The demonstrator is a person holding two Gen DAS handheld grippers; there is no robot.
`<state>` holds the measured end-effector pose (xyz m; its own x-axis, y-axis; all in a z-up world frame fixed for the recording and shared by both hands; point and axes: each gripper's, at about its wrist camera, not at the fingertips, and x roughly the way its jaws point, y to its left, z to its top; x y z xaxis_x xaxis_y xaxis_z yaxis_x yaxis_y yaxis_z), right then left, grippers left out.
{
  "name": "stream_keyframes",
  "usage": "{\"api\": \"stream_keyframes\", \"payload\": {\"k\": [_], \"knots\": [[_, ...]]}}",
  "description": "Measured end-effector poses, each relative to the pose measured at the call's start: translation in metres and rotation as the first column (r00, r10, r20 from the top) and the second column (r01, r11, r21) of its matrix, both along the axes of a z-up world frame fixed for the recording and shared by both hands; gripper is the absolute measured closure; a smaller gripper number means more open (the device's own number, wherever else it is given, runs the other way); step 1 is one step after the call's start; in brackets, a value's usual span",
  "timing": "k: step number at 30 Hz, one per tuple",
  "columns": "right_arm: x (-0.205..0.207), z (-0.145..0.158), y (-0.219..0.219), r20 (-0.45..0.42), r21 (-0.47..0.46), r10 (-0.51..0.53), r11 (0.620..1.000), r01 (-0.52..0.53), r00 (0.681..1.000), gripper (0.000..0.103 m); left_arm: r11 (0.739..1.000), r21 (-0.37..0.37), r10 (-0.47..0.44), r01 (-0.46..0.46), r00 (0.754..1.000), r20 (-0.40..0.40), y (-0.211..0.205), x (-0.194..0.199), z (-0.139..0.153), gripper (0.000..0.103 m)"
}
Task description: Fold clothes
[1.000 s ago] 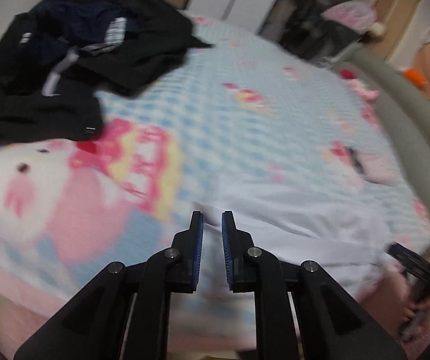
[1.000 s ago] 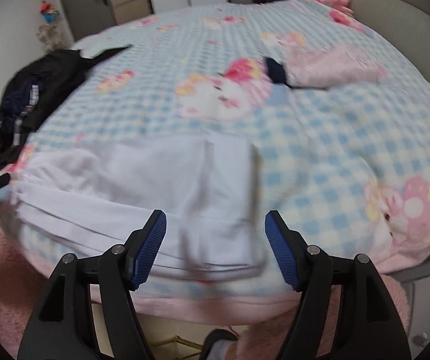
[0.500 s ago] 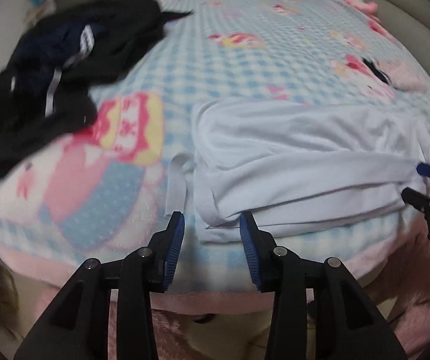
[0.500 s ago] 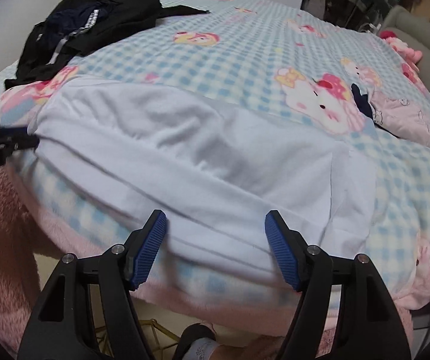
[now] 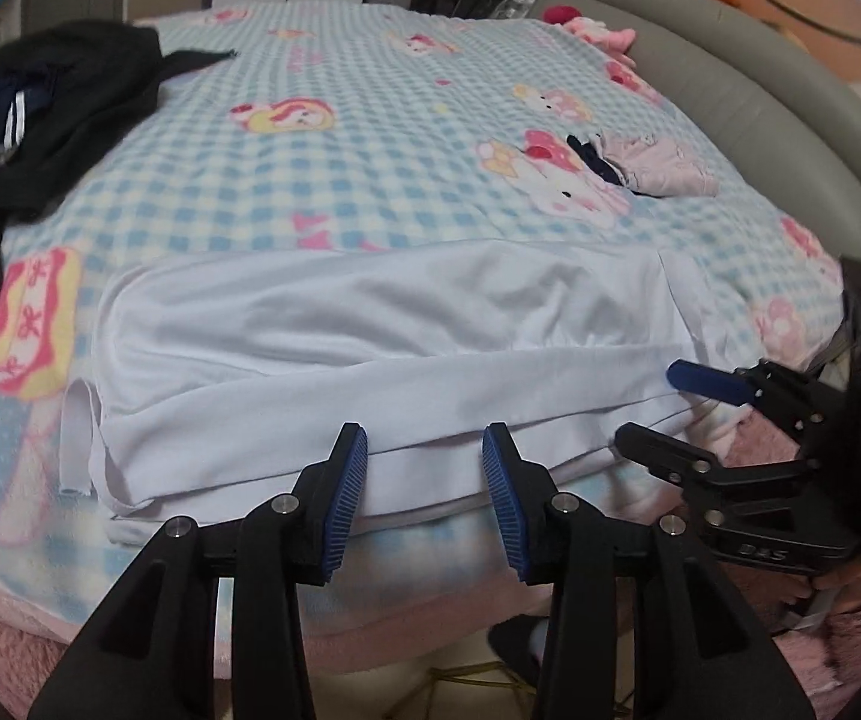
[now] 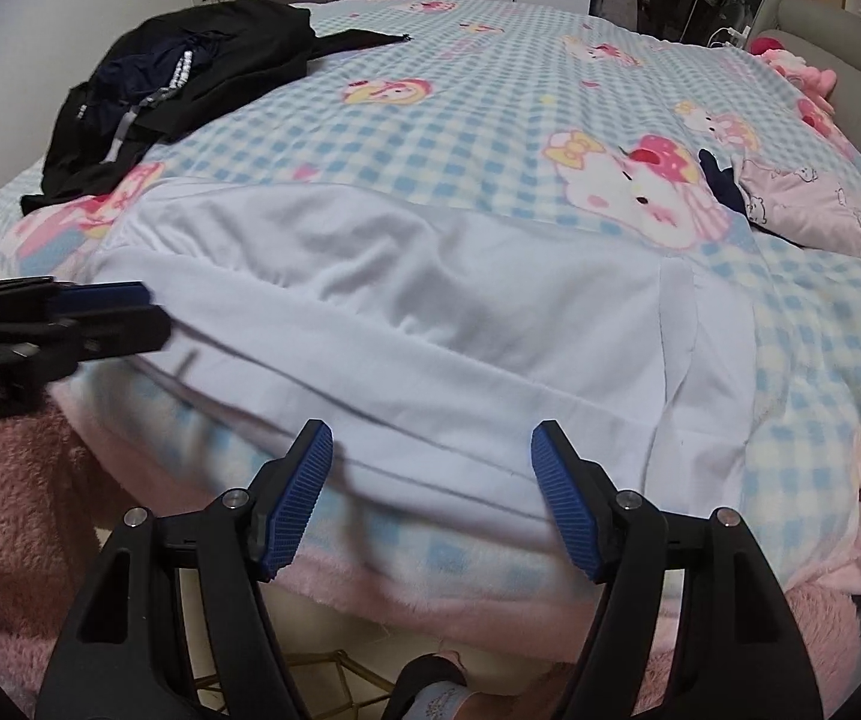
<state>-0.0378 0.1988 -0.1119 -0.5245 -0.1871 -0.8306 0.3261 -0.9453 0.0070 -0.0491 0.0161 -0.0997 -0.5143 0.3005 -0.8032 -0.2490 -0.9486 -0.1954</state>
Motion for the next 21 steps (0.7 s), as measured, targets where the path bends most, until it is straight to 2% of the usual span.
{"api": "stream_keyframes", "payload": {"k": [5, 10, 14, 15, 16, 19, 21], "knots": [[-0.005, 0.007, 0.001, -0.031, 0.018, -0.004, 1.0, 0.004, 1.0, 0.031, 0.985, -0.172, -0.014, 0.009, 0.999, -0.033, 0.02, -0.008, 0.0, 0.06], [-0.012, 0.001, 0.005, 0.015, -0.019, -0.03, 0.999, 0.03, 0.999, 0.03, 0.941, -0.339, -0.034, 0.011, 0.997, -0.062, 0.04, -0.016, 0.0, 0.057], [-0.009, 0.001, 0.005, 0.018, -0.023, -0.037, 0.999, 0.037, 0.999, 0.03, 0.958, -0.287, -0.06, 0.025, 0.992, -0.113, 0.042, -0.02, 0.006, 0.057], [-0.009, 0.001, 0.006, 0.02, -0.027, -0.04, 0.999, 0.041, 0.999, 0.03, 0.963, -0.27, -0.066, 0.03, 0.99, -0.126, 0.042, -0.021, 0.008, 0.069], [-0.009, 0.001, 0.008, 0.022, -0.035, -0.047, 0.998, 0.048, 0.999, 0.03, 0.967, -0.251, -0.078, 0.045, 0.989, -0.122, 0.042, -0.021, 0.007, 0.091], [-0.009, 0.004, 0.013, 0.031, -0.063, -0.062, 0.996, 0.064, 0.998, 0.03, 0.97, -0.234, -0.092, 0.067, 0.991, -0.098, 0.041, -0.017, 0.001, 0.1], [-0.009, 0.007, 0.016, 0.033, -0.078, -0.067, 0.995, 0.069, 0.997, 0.03, 0.98, -0.191, -0.083, 0.061, 0.991, -0.108, 0.035, -0.01, 0.005, 0.1]]}}
